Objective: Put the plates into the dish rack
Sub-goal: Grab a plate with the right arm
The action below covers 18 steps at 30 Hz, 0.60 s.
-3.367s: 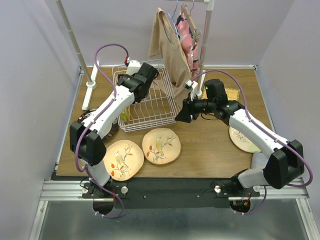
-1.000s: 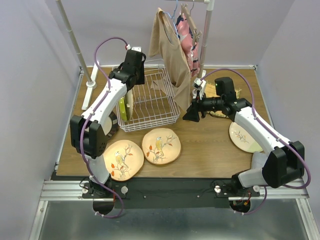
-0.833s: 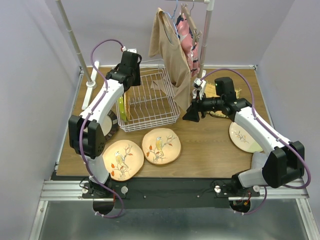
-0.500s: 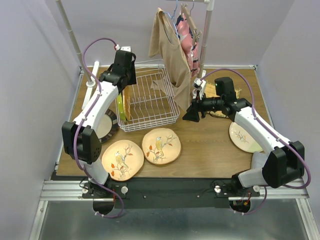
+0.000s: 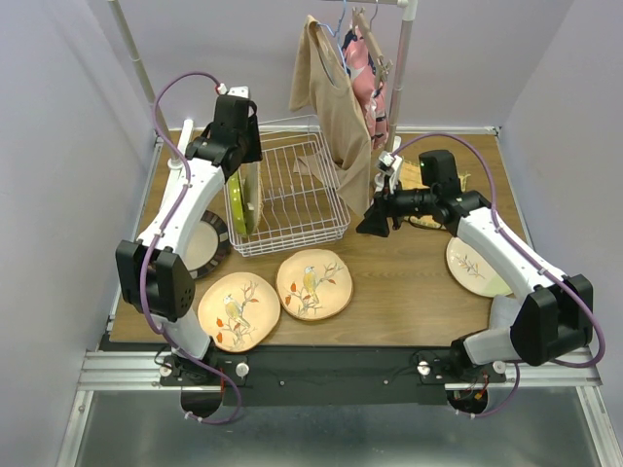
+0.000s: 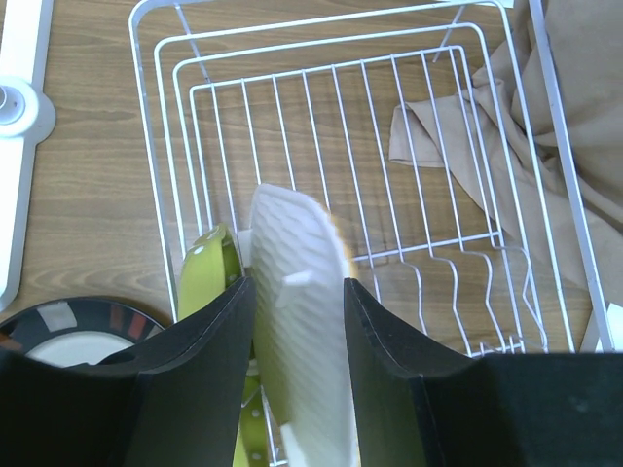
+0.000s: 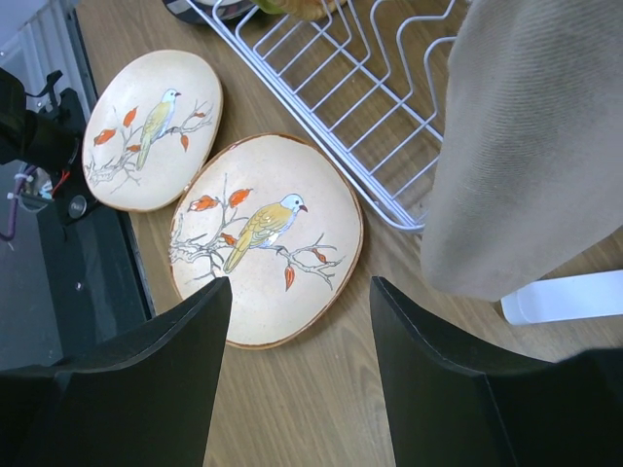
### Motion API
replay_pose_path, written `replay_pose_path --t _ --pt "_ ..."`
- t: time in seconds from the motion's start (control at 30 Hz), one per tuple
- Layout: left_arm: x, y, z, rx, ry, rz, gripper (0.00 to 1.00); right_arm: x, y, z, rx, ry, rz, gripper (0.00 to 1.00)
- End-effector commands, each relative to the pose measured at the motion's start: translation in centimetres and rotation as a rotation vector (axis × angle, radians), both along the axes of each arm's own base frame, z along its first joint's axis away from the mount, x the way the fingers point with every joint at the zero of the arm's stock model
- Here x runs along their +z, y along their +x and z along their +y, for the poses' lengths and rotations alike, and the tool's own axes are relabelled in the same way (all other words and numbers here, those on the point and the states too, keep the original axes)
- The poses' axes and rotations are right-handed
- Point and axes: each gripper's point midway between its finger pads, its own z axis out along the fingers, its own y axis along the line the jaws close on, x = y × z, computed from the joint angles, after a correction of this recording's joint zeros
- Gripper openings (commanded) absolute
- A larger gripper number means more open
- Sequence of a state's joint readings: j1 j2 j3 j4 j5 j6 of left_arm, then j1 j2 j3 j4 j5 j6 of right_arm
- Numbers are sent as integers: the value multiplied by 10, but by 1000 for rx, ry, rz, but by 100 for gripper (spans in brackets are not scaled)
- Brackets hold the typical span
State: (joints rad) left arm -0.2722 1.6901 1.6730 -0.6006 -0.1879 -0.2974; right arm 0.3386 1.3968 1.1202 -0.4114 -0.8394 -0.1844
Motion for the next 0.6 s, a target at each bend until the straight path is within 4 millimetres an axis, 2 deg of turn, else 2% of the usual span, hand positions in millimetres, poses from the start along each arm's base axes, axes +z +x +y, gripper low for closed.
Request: replay_pose_path --t 0.0,0.17,0.27,0.4,0.57 --pt "18 -3 -4 -34 -18 -33 51 -1 -3 -2 11 2 13 68" --pt "45 -7 -4 -43 -32 -97 52 -1 -3 -2 12 3 14 68" --pt "69 -12 -1 -48 -37 -159 53 -2 -4 -2 18 1 12 68" --pt "105 -30 5 -49 -48 -264 56 -1 -7 -2 38 7 6 68" --pt "133 -57 16 -46 -50 -377 61 3 -12 -3 60 8 -25 68"
